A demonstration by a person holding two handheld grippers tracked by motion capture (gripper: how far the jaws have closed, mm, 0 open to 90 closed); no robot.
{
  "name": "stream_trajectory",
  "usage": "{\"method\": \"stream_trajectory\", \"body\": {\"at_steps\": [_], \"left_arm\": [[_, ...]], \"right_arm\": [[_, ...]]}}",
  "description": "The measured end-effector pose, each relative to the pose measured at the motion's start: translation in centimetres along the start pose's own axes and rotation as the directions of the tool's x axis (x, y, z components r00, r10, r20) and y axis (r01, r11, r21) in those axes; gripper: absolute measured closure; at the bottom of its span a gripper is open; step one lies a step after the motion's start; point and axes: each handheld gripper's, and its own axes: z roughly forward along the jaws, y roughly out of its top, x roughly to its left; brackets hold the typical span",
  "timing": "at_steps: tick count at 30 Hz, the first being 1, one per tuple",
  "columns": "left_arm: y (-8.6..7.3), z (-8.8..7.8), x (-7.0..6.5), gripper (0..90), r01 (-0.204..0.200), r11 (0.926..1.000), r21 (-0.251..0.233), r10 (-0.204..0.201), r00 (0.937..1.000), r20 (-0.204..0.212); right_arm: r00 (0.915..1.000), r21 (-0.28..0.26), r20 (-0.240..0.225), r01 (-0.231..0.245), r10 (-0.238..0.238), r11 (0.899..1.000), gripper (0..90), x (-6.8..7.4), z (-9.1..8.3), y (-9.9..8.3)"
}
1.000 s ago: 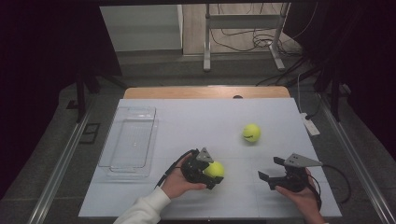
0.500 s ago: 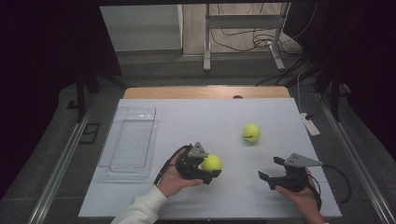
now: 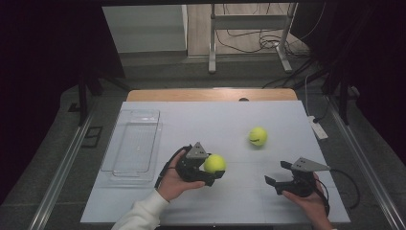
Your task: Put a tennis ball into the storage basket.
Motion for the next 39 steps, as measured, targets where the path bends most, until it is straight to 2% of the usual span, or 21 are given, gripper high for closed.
{"method": "stream_trajectory", "body": {"at_steps": [27,39], "left_arm": [[0.5,-2.2,0.4,26.3,0.002,0.9976,-0.069,-0.004,0.9997,-0.024],[0.6,-3.4,0.8,26.3,0.008,0.9931,-0.117,-0.012,0.9994,-0.032]], "right_arm": [[1.0000,0.000,0.007,0.000,0.000,1.000,11.2,0.0,0.0,0.0],[1.0000,0.000,0.006,0.000,0.000,1.000,11.2,0.0,0.0,0.0]]}}
